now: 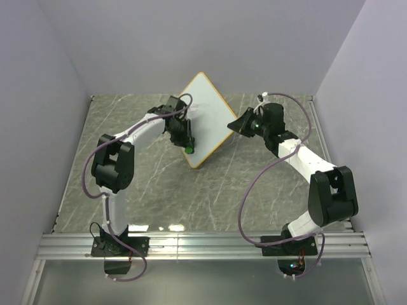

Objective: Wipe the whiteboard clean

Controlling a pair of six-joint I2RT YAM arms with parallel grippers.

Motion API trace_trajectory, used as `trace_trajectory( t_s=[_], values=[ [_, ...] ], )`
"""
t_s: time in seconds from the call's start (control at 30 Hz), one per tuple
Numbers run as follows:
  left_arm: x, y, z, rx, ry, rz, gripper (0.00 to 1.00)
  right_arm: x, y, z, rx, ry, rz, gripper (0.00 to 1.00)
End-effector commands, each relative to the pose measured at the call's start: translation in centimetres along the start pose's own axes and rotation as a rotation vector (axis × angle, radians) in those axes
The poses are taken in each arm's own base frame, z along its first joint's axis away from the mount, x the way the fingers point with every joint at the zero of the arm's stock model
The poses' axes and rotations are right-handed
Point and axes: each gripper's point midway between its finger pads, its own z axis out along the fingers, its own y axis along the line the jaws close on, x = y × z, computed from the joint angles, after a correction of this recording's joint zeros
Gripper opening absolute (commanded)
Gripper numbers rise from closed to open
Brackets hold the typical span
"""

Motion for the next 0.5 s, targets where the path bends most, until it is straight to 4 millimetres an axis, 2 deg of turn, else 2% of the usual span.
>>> trace_trajectory(
  t_s=[0.0, 0.07, 0.13, 0.17, 0.3, 0.37, 0.47],
  values=[
    [-5.0, -4.4, -1.8, 0.103, -0.125, 0.058, 0.00, 5.3, -3.5, -0.4, 0.118, 0.171, -0.010, 0.00],
    [-6.6, -6.2, -2.8, 0.150, -0.154, 0.061, 0.00, 5.5, -3.6, -0.5, 0.120, 0.171, -0.007, 0.00],
    [-7.2, -7.5, -3.1, 0.188, -0.154, 0.059, 0.00, 5.6, -3.6, -0.6, 0.120, 0.172, -0.008, 0.00],
    [-8.0, -8.6, -3.8, 0.220, -0.174, 0.066, 0.00, 5.8, -3.8, -0.7, 0.124, 0.174, -0.007, 0.00],
    [-8.4, -11.3, -4.9, 0.307, -0.198, 0.089, 0.00, 5.9, -3.8, -0.8, 0.126, 0.178, -0.014, 0.00],
    [-8.4, -11.0, -4.9, 0.303, -0.222, 0.076, 0.00, 5.9, -3.7, -0.9, 0.125, 0.178, -0.017, 0.00],
    [-8.1, -9.0, -3.9, 0.287, -0.210, 0.022, 0.00, 5.8, -3.8, -1.0, 0.127, 0.180, -0.021, 0.00]
  ],
)
